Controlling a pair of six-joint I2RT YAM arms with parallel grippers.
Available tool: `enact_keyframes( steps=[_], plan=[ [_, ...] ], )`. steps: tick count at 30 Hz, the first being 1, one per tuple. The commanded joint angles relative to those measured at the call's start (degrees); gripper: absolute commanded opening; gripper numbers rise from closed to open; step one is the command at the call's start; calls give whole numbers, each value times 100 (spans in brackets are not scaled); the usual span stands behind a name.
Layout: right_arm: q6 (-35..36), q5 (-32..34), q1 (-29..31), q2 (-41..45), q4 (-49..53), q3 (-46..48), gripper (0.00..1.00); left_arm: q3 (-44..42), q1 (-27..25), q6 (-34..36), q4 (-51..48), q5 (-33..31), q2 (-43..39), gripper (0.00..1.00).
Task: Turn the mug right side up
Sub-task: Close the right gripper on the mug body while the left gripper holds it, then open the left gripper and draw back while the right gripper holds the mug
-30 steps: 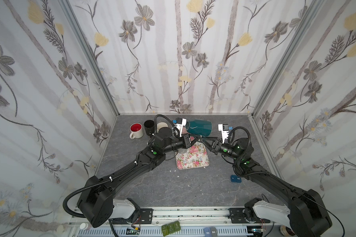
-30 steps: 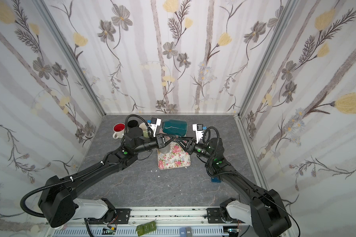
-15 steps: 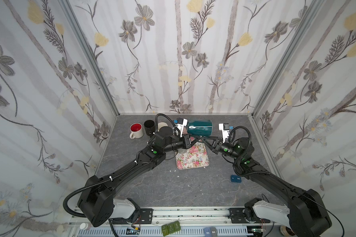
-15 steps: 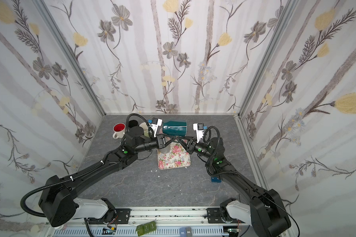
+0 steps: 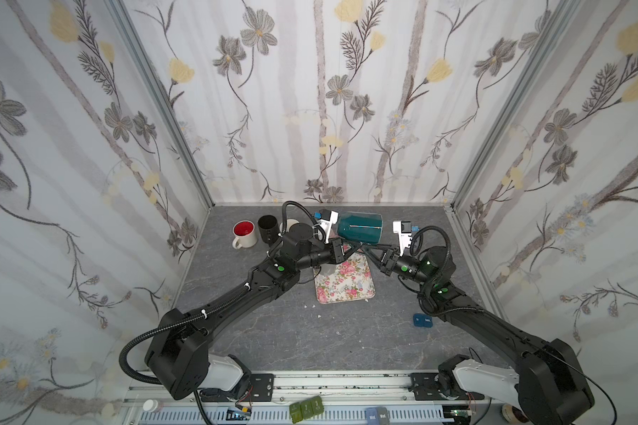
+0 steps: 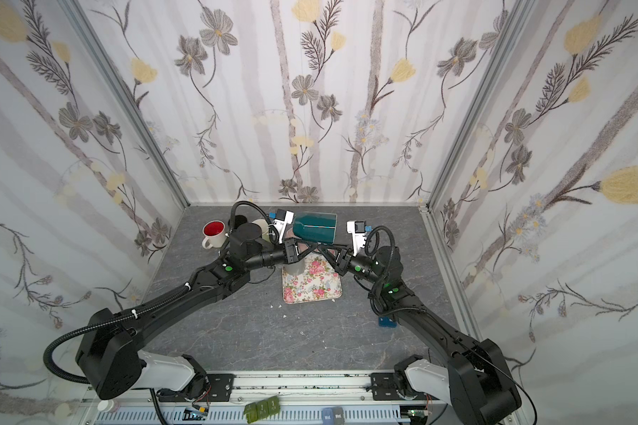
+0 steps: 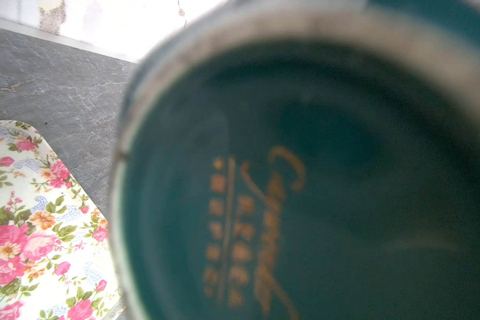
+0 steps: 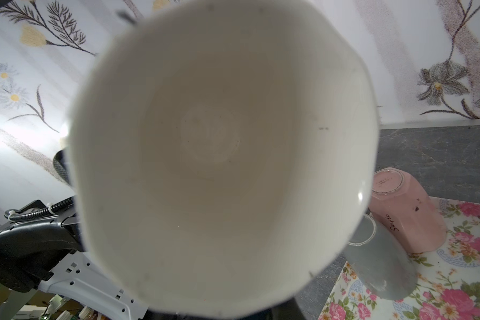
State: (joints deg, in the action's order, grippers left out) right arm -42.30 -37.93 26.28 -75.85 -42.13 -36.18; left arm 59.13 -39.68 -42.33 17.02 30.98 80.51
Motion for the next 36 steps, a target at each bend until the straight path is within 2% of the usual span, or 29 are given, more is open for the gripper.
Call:
enact_keyframes(
  steps=[1,7,8,12,13,14,18,25,31,36],
  plan=[
    [-102,-594,41,-60,-982,-43,0,19,-31,163,-249,312,72,0],
    [-209,-367,35,-175,-934,-12,0,46,-31,333,-582,-25,-32,2],
    [-217,-252,35,-159,-917,18,0,46,-31,362,-668,-116,-78,13],
    [-129,316,26,-49,-570,78,0,6,-22,497,-939,-512,-235,74],
    [-70,514,19,-22,-365,64,0,-13,-13,493,-1054,-658,-275,84],
    [21,771,-6,7,-17,34,0,-14,-21,488,-1180,-834,-326,98],
    [225,1504,-205,114,715,68,0,-228,-21,504,-1219,-1170,-606,100],
    [238,1957,-344,80,1270,94,0,-486,-13,654,-1399,-1578,-974,100],
    [362,2595,-379,165,1879,73,0,-677,-20,910,-1631,-1947,-1137,100],
    [404,2964,-414,366,2092,288,0,-537,-20,1197,-2247,-2495,-1213,100]
  ],
)
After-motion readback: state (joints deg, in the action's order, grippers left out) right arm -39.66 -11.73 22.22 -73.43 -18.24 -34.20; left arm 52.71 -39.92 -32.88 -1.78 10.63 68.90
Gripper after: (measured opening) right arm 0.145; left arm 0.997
